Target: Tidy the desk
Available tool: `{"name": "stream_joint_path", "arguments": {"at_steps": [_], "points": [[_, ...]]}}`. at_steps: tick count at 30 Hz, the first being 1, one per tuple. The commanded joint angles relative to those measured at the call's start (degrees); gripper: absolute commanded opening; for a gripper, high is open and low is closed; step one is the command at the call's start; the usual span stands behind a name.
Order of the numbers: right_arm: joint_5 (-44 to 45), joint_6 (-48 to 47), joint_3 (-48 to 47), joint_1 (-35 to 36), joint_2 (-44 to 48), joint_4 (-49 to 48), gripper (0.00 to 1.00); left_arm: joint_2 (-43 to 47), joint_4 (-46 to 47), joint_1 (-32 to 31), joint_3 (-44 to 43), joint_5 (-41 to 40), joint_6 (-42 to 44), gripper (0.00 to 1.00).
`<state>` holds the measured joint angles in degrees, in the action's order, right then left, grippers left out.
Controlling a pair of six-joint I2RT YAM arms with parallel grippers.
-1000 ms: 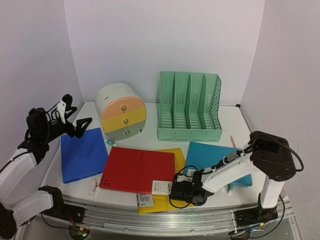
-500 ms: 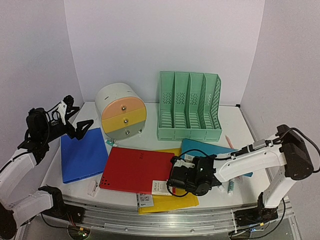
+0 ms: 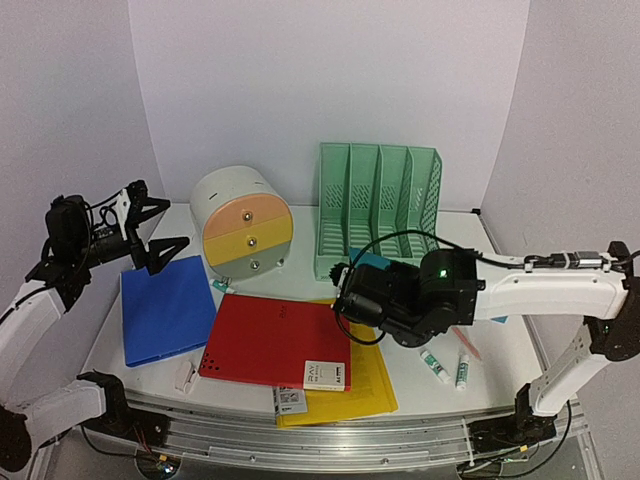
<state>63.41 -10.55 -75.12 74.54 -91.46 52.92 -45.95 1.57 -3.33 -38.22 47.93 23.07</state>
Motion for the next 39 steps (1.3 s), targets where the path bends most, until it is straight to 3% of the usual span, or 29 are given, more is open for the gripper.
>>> {"name": "stream_joint_path", "arguments": {"at_steps": [1, 4, 6, 11, 17, 21, 24, 28, 31, 35, 36, 39], "points": [[-6.4, -7.3, -11.4, 0.0, 3.9, 5.2, 0.0, -5.8, -14.8, -0.1, -12.9, 11.0, 5.7, 0.97], [-19.1, -12.0, -19.8, 0.0, 4.1, 4.2, 0.0, -15.1, -35.3, -2.7, -26.1, 16.3, 14.2, 0.92], [-25.7, -16.6, -23.1, 0.0, 3.7, 0.5, 0.0, -19.2, -44.1, -8.5, -33.0, 14.5, 19.3, 0.92], [-35.5, -24.9, -28.2, 0.0, -0.4, -9.6, 0.0, -24.3, -51.8, -23.2, -43.8, 4.5, 30.4, 0.99], [-39.4, -29.6, -29.1, 0.0, -3.0, -17.8, 0.0, -27.7, -51.8, -31.3, -48.0, 2.0, 34.9, 1.0], [-39.6, -30.0, -30.1, 0.0, -4.2, -20.4, 0.0, -27.7, -46.6, -33.0, -46.1, -1.7, 35.0, 0.85], [-39.1, -30.0, -30.2, -0.1, -4.2, -22.6, 0.0, -27.8, -50.8, -33.0, -46.5, 0.2, 38.5, 0.78], [-39.2, -30.3, -30.3, -0.1, -4.4, -24.3, 0.0, -28.1, -52.2, -33.3, -45.9, 0.5, 39.5, 0.59], [-39.9, -30.6, -30.2, -0.1, -4.6, -25.4, 0.0, -28.3, -50.7, -33.3, -45.8, 0.0, 39.2, 0.58], [-40.2, -29.3, -29.5, -0.3, -4.1, -26.4, 0.0, -27.2, -47.3, -33.3, -44.4, -1.8, 39.2, 0.08], [-40.4, -28.1, -29.3, -0.7, -3.9, -26.6, 0.0, -26.1, -45.6, -33.3, -43.1, -2.1, 39.6, 0.02], [-41.3, -22.4, -28.1, -2.4, -3.1, -27.8, 0.0, -22.0, -38.3, -33.3, -38.1, -3.0, 41.2, 0.0]]}}
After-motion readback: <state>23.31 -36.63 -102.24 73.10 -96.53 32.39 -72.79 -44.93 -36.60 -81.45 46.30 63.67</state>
